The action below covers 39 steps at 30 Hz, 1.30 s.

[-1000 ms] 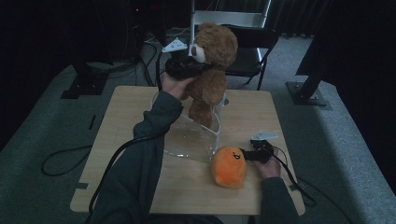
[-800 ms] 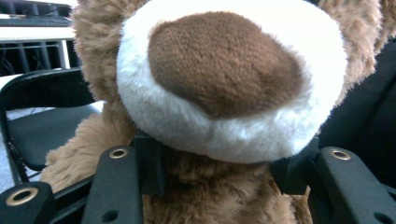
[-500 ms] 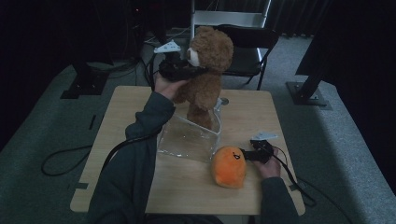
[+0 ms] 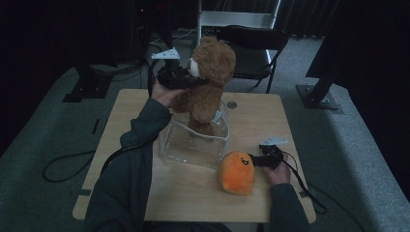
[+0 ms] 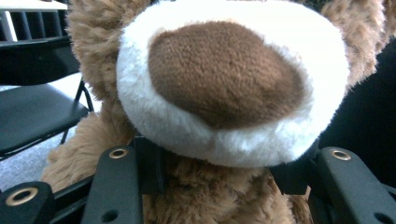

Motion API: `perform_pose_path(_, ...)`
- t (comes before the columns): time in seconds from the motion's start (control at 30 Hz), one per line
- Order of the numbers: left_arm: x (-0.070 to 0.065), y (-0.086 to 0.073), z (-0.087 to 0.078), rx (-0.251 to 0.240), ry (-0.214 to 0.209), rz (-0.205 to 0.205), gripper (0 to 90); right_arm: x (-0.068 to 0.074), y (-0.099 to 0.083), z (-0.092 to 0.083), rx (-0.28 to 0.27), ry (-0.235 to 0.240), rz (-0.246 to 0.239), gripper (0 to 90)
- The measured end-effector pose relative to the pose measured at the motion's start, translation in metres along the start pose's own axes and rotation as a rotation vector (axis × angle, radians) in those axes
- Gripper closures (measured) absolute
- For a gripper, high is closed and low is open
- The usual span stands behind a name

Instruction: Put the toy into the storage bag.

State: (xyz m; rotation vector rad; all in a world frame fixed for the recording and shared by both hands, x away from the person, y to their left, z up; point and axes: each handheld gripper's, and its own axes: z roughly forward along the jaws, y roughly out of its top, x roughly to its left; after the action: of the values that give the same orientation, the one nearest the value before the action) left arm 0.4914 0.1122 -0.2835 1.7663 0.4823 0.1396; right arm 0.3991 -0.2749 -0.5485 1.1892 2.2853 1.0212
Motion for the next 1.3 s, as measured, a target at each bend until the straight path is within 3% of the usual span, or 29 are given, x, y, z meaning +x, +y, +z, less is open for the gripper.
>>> perform_pose_path(0.37, 0.002, -0.008, -0.004, 0.043, -0.053, 0.01, 47.5, 0.0, 0.0, 0.0, 0.0, 0.002, 0.0, 25.4)
perform_pose_path(1.3, -0.003, -0.023, 0.008, 0.161, -0.118, 0.056, 47.5, 0.0, 0.0, 0.0, 0.001, 0.001, 0.001, 25.4)
